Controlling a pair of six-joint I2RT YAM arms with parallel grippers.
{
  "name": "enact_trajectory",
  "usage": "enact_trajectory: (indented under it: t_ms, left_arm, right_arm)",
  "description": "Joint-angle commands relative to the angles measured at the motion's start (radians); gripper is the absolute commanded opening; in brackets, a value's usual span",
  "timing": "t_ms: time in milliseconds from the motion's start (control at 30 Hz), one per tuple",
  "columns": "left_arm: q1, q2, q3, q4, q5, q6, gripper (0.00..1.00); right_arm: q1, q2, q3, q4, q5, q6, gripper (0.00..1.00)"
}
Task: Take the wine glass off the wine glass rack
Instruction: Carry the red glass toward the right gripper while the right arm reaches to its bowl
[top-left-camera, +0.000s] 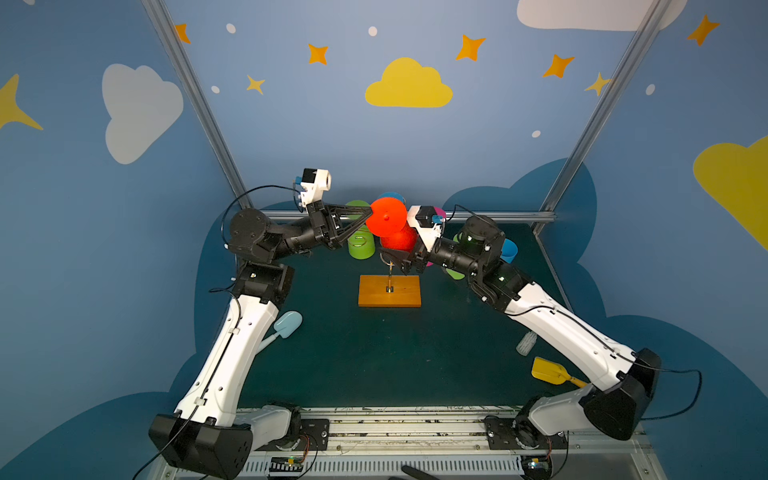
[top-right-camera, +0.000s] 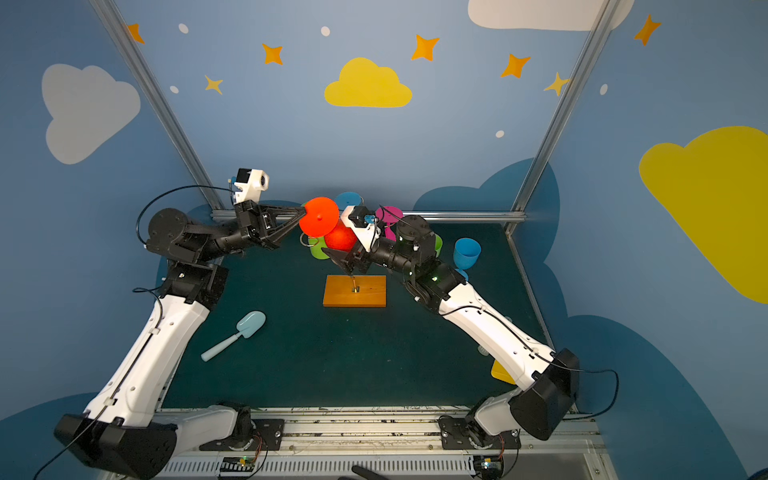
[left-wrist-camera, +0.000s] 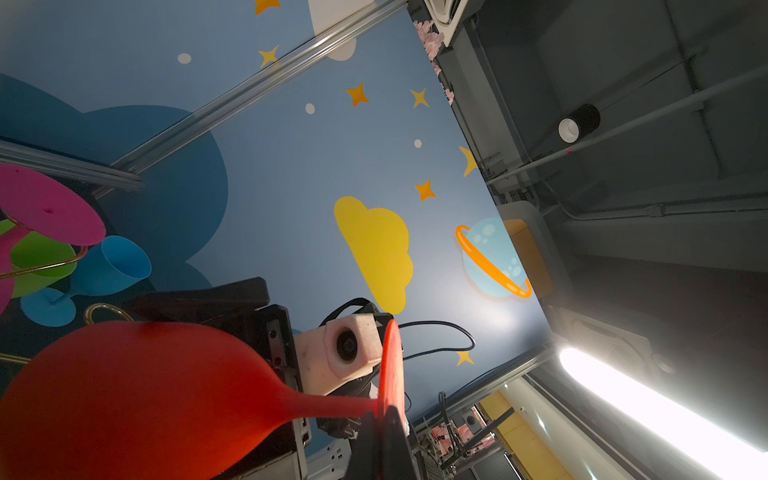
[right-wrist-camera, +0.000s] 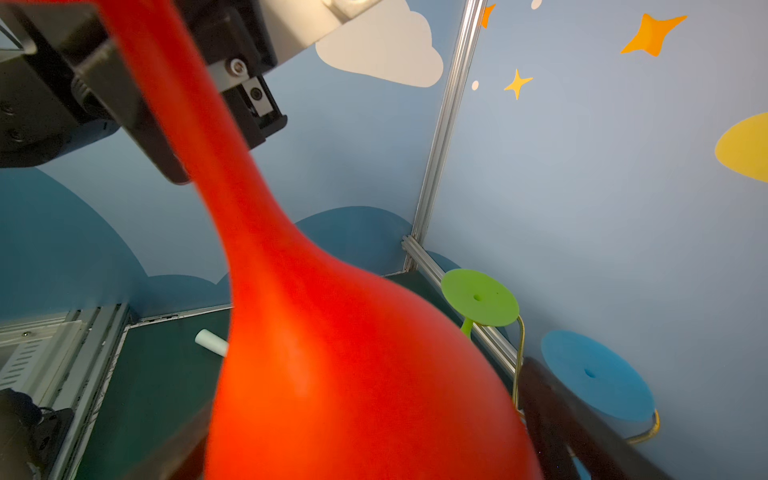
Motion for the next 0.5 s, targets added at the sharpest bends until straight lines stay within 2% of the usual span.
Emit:
enact_trajectory:
  t_ms: [0, 67, 167, 267, 400, 467]
  left_arm:
    - [-0.003, -0.006, 0.036, 0.054, 0.003, -0.005, 0.03]
    - [-0.003, -0.005, 0.035, 0.058, 0.002, -0.008, 0.03]
    - [-0.003, -0.001, 0.037, 0.059, -0.008, -0.001, 0.03]
    - [-0.003, 0.006, 0.035, 0.053, -0.020, 0.015, 0.03]
    - [-0.003, 0.006, 0.036, -0.003, -0.042, 0.094, 0.04]
    - [-0.003, 0.004, 0.040, -0.062, -0.057, 0.161, 0.20]
  right_arm:
    - [0.008, -0.018, -0.008, 0.024, 0.016, 0.007, 0.93]
    - [0.008, -0.022, -0.011, 0.018, 0.029, 0.014, 0.90]
    - [0.008, -0.035, -0.014, -0.005, 0.040, 0.021, 0.81]
    - [0.010, -0.057, -0.014, -0.043, 0.043, 0.034, 0.67]
    - [0.014, -0.105, -0.014, -0.114, 0.078, 0.058, 0.59]
    - [0.014, -0.135, -0.011, -0.173, 0.116, 0.078, 0.58]
